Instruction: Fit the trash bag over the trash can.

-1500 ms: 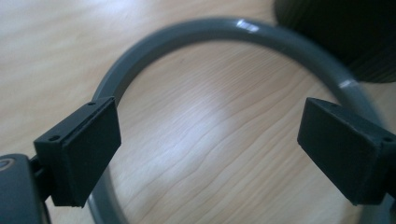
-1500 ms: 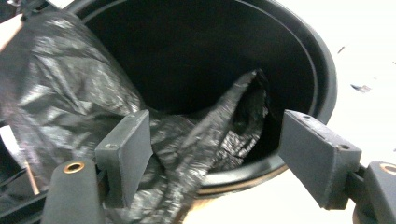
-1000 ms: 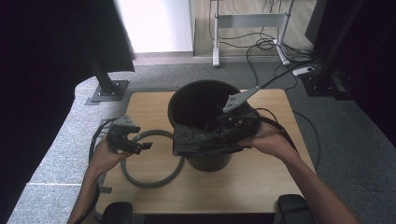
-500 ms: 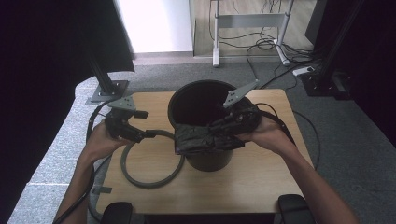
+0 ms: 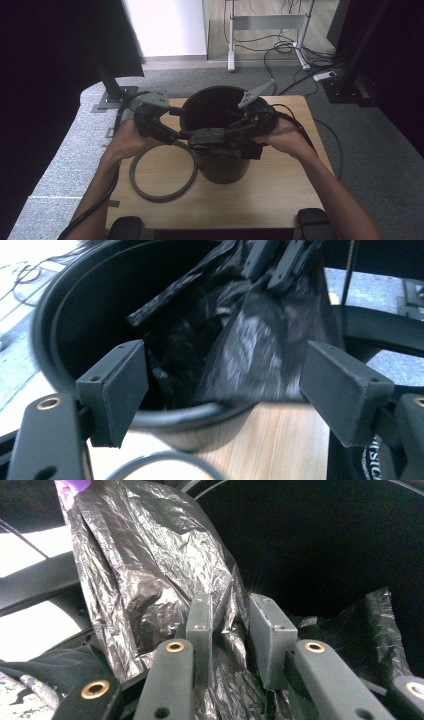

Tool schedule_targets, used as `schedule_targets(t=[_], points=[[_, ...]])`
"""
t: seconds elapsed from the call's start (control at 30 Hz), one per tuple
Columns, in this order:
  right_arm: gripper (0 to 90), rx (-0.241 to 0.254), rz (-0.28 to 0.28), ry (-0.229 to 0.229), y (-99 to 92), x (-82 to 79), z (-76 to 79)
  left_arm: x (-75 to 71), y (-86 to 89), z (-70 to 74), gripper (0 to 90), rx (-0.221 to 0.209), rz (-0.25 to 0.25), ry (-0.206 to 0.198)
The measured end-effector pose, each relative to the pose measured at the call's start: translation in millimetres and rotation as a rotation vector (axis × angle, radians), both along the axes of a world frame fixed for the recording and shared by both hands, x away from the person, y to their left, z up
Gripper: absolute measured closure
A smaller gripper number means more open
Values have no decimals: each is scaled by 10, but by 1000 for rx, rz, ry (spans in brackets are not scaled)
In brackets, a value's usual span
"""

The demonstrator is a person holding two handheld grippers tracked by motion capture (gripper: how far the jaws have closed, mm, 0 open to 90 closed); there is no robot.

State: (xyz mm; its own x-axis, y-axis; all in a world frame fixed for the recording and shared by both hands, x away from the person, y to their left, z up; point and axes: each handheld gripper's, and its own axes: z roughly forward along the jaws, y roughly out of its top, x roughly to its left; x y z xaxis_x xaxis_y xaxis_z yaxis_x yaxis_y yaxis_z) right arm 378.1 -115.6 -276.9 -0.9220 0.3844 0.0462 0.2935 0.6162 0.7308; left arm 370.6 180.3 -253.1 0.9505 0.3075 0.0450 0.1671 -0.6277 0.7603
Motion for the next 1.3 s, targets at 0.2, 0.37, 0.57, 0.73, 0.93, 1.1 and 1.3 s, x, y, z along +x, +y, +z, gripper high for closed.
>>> schedule_targets(t=[0.2, 0.37, 0.57, 0.73, 0.93, 1.1, 1.3], points=[[662, -9, 2, 3, -11, -13, 2, 48, -215, -170, 224, 31, -36, 32], [556, -3, -10, -17, -37, -32, 55, 84, -244, -294, 240, 40, -37, 63], [511, 6, 7, -49, 16, -120, 174, 108, -223, -280, 273, 31, 5, 59], [521, -3, 77, -44, 142, -221, 192, 155, -246, -289, 277, 49, 34, 61], [634, -26, 99, -54, 236, -251, 151, 166, -262, -307, 288, 42, 32, 74], [870, -70, 58, -71, 246, -199, 113, 151, -250, -269, 283, 39, 22, 70], [886, -63, 34, -83, 266, -153, 119, 74, -308, -87, 281, 4, -49, 63]])
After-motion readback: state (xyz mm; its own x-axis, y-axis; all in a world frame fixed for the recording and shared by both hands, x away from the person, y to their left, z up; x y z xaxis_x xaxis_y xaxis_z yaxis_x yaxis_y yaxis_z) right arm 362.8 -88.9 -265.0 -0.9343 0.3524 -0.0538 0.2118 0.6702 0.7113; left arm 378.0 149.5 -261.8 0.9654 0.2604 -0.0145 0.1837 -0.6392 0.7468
